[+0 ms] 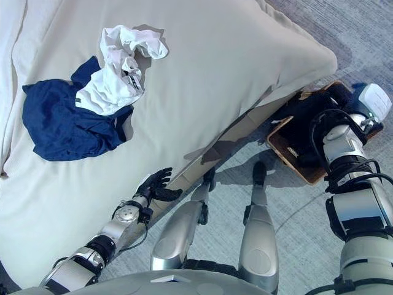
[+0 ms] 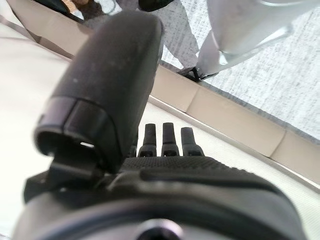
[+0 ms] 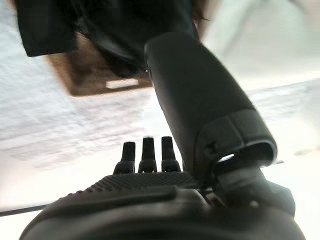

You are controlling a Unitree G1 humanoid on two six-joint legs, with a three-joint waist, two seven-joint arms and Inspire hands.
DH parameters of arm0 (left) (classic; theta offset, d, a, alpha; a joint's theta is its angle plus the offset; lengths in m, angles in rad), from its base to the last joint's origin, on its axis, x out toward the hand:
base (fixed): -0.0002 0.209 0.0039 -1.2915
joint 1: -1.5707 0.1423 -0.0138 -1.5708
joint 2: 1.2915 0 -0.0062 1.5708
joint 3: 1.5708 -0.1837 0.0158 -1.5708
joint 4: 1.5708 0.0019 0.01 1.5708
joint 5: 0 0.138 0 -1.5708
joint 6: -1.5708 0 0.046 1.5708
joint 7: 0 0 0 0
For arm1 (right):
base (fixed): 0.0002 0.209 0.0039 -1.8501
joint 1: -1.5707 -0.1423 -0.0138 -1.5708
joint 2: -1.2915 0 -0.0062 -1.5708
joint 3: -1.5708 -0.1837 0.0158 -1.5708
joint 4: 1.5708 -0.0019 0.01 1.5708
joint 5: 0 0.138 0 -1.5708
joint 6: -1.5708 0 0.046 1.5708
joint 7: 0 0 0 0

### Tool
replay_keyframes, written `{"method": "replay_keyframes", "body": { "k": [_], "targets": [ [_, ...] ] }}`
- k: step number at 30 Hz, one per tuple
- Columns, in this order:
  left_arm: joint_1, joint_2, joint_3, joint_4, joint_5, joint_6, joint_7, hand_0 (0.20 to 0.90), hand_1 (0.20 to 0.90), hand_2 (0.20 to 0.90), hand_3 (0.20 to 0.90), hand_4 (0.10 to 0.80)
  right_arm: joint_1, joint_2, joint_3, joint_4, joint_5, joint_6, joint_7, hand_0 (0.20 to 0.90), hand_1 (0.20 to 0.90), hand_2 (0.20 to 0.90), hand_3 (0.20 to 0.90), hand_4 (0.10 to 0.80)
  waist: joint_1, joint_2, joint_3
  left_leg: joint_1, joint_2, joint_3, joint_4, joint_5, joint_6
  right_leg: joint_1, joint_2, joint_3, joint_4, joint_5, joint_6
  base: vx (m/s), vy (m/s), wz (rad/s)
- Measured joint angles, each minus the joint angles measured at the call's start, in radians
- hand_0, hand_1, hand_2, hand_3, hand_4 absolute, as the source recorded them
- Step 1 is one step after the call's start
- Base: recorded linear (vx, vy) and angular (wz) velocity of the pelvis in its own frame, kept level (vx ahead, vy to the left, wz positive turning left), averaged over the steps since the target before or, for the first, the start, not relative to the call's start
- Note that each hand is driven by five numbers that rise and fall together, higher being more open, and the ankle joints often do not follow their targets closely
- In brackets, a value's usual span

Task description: Pick up the clothes from the bed and place them into the basket

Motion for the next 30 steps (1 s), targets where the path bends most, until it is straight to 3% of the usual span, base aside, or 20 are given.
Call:
{"method": "replay_keyframes", "body": {
  "k": [4,11,17,22,27,30],
  "targets": [
    [0.007,0.002,0.03,0.005,-0.005,0.009,0.003,0.9,0.9,0.9,0.9,0.8,0.124,-0.003,-0.119,-0.237,0.01,-0.011,-0.035,0.9,0.9,0.9,0.9,0.8,-0.007,-0.04,0.025,0.023,0.0,0.002,0.0,-0.001,0.0,0.026,0.0,0.0,-0.003,0.0,0.0,0.068,0.099,0.01],
    [0.041,0.004,0.144,0.005,-0.02,0.009,0.014,0.9,0.9,0.9,0.9,0.8,0.368,-0.041,-0.265,-0.594,-0.078,0.086,0.089,0.9,0.9,0.9,0.9,0.8,-0.036,-0.107,0.039,0.074,-0.001,0.007,-0.001,-0.019,0.008,0.088,-0.003,0.001,-0.024,0.0,0.0,0.069,0.121,0.0],
    [0.07,-0.029,0.192,0.006,-0.017,0.008,0.021,0.9,0.9,0.9,0.9,0.8,0.399,-0.043,-0.273,-0.768,-0.165,0.029,0.218,0.9,0.9,0.9,0.9,0.8,-0.041,-0.126,0.035,0.107,-0.001,-0.01,-0.001,-0.026,0.003,0.132,0.001,-0.02,-0.025,0.0,0.001,0.034,0.102,0.06],
    [0.066,-0.047,0.177,0.013,-0.017,0.006,0.021,0.9,0.9,0.9,0.9,0.8,0.249,-0.037,-0.109,-0.758,-0.134,-0.073,0.308,0.9,0.9,0.9,0.9,0.8,0.017,-0.138,0.031,0.086,0.0,-0.056,0.035,-0.028,-0.001,0.148,0.004,-0.068,-0.025,-0.005,0.006,0.025,0.016,0.3],
    [0.039,-0.028,0.112,0.029,-0.017,0.016,0.021,0.9,0.9,0.9,0.9,0.8,-0.05,0.03,0.151,-0.523,-0.198,-0.146,0.314,0.9,0.9,0.9,0.9,0.8,0.14,-0.144,0.031,0.035,-0.006,-0.149,0.097,-0.036,-0.015,0.163,0.008,-0.157,-0.015,-0.018,-0.001,0.011,-0.047,0.51],
    [0.019,0.016,0.079,0.041,-0.017,0.028,0.022,0.9,0.9,0.9,0.9,0.8,-0.206,0.085,0.269,-0.313,-0.248,-0.152,0.284,0.9,0.9,0.9,0.9,0.8,0.249,-0.155,0.032,0.0,-0.011,-0.215,0.126,-0.044,-0.027,0.131,-0.004,-0.219,0.078,-0.087,-0.003,0.022,-0.016,0.6]
  ]
}}
